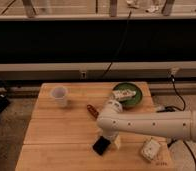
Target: Place the eraser in the ceramic cup
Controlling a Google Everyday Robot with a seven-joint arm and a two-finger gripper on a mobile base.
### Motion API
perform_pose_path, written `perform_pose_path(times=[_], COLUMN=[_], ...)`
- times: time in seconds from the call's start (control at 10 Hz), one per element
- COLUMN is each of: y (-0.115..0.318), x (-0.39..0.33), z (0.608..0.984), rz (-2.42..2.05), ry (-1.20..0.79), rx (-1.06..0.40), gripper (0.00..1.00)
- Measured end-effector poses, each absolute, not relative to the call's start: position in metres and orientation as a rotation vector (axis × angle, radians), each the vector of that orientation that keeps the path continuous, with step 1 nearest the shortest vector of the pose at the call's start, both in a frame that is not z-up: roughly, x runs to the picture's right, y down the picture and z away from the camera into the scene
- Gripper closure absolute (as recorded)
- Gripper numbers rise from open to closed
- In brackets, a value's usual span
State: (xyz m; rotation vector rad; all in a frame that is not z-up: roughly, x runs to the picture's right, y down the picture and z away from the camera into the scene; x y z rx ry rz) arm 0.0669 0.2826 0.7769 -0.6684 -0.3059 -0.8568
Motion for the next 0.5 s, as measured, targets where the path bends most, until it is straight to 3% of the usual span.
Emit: perform_pose_path(times=[0.3, 0.5], y=[0.2848, 0.2856], x=[0.0692, 0.0725], z=[0.7769, 0.7753], rz=[-0.848, -0.847], ry=[-0.317, -0.32], rx=[-0.671, -0.673], gripper=[0.67, 0.91])
